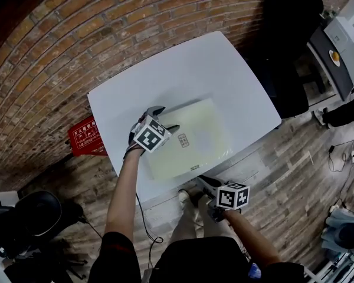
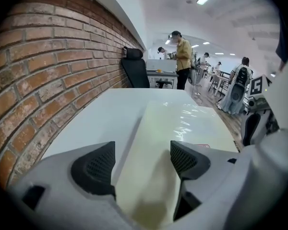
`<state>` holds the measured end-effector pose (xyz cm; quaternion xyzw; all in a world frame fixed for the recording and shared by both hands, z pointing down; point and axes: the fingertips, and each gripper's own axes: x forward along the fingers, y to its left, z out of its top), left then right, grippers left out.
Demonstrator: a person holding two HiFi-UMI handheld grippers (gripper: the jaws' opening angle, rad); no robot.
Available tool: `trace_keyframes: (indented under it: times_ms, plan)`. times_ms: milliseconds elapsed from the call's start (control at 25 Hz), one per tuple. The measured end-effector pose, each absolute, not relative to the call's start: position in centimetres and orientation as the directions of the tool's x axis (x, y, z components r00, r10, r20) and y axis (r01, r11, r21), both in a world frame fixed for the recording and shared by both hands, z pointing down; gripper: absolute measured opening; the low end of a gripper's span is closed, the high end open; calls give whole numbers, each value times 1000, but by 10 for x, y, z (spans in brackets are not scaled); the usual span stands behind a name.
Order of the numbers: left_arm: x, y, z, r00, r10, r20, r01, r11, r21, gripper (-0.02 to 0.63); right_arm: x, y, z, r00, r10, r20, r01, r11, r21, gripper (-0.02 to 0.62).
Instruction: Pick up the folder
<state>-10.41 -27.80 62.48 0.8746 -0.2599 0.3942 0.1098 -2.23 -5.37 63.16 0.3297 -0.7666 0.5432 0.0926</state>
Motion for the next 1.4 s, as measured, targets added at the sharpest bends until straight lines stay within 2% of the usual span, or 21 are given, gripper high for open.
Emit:
trace_keyframes:
  times_ms: [240, 520, 640, 960, 1080, 1240, 1400]
  plan:
    - [-103, -286, 634, 589, -322, 742, -514, -857, 37, 387, -25, -50, 634, -778, -384, 497, -592, 182, -785, 32]
    - [-103, -289, 633, 586, -283, 759, -481, -876, 45, 393, -29, -45, 635, -799, -379, 466, -555, 167, -815, 37]
    - [-103, -296, 633, 572, -295, 765, -471, -882, 12, 396, -31, -45, 635, -812, -371, 451, -535, 161, -829, 92]
    - [-108, -302, 636, 582, -294, 758, -515, -855, 64, 402, -30, -40, 638, -815, -364, 451, -529, 149, -835, 94]
    - [-112, -306, 636, 583, -310, 751, -535, -842, 68, 431, -30, -41, 637, -818, -367, 442, -520, 144, -842, 101]
    - [-114, -309, 635, 585, -319, 746, -544, -836, 68, 439, -30, -41, 639, -824, -370, 430, -502, 121, -857, 117]
    - [-111, -303, 638, 616, -278, 737, -540, -830, 139, 437, -33, -43, 640, -828, -370, 421, -485, 97, -869, 132]
